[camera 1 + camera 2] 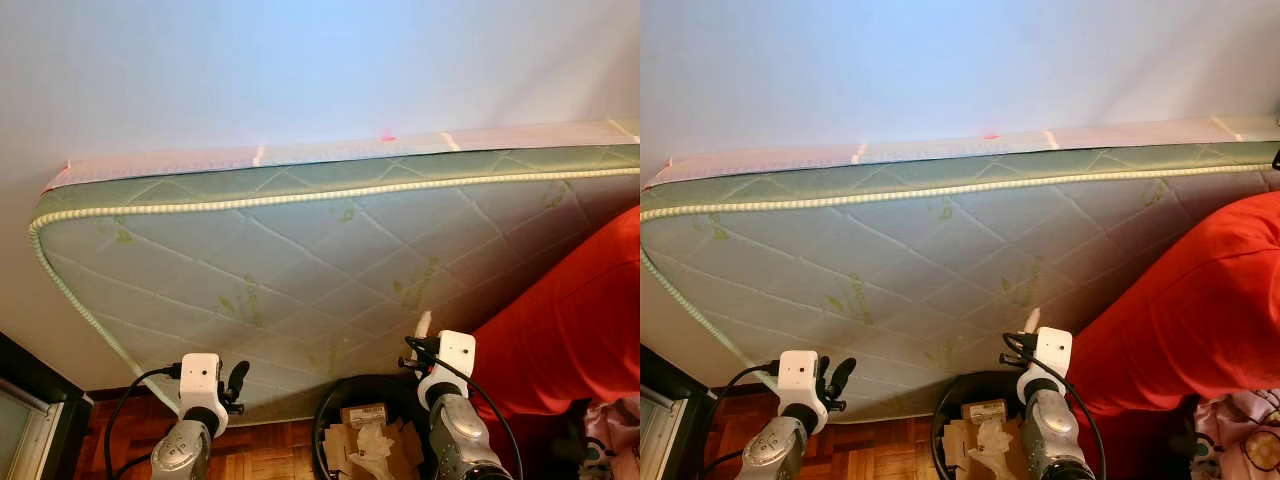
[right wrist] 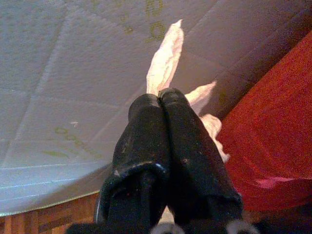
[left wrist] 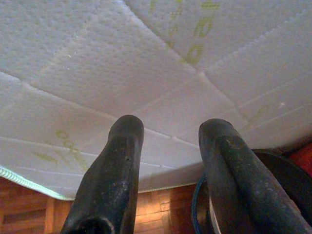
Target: Clean up the room
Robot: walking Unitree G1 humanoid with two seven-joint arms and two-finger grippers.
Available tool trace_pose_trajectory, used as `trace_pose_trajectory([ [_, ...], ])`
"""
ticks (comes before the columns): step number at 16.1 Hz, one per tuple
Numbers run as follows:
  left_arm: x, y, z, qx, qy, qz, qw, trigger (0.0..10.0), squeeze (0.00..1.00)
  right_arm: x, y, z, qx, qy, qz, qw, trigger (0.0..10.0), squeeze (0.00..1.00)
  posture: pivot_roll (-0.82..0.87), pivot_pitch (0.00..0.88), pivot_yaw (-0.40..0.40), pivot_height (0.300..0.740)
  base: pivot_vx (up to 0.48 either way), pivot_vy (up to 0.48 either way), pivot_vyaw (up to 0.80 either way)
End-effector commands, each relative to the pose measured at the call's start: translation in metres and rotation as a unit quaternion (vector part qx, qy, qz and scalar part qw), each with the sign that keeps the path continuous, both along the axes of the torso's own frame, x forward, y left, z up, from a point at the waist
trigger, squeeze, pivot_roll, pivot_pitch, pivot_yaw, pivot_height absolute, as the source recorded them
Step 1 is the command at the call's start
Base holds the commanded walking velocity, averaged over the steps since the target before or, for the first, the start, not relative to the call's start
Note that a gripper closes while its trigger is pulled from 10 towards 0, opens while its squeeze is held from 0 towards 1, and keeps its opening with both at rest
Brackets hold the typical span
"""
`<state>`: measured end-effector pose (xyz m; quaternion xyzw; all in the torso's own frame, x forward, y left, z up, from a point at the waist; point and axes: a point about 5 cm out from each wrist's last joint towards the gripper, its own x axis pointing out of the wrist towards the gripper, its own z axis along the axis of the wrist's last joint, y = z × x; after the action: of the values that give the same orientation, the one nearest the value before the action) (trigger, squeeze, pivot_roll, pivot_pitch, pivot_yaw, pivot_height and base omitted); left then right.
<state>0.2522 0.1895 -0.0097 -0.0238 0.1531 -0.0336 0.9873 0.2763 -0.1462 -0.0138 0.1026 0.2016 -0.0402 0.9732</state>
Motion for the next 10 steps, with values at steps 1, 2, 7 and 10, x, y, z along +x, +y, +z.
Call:
trace_pose_trajectory([
  [1, -0.003, 0.003, -0.001, 0.004, 0.001, 0.001, 1.0, 10.0, 0.0, 0.001, 0.001, 0.001, -0.001, -0.001, 0.006, 1.0, 0.0, 0.0, 0.05, 0.074, -0.02, 0.74, 0.0, 0.0, 0.0],
  [2, -0.003, 0.003, -0.001, 0.004, 0.0, 0.001, 1.0, 10.0, 0.0, 0.001, 0.002, 0.001, 0.003, -0.004, 0.01, 1.0, 0.0, 0.0, 0.05, 0.073, -0.02, 0.74, 0.0, 0.0, 0.0],
  [7, 0.001, 0.004, 0.01, -0.005, -0.034, 0.012, 0.999, 10.0, 0.0, 0.004, -0.01, 0.011, -0.001, -0.057, 0.0, 0.998, 10.0, 0.0, 0.05, 0.059, -0.029, 0.74, 0.0, 0.0, 0.0],
  [10, -0.007, 0.003, 0.011, -0.011, -0.045, 0.012, 0.999, 10.0, 0.0, -0.003, -0.023, 0.014, -0.017, -0.086, -0.008, 0.996, 10.0, 0.0, 0.04, 0.054, -0.042, 0.74, 0.0, 0.0, 0.0],
])
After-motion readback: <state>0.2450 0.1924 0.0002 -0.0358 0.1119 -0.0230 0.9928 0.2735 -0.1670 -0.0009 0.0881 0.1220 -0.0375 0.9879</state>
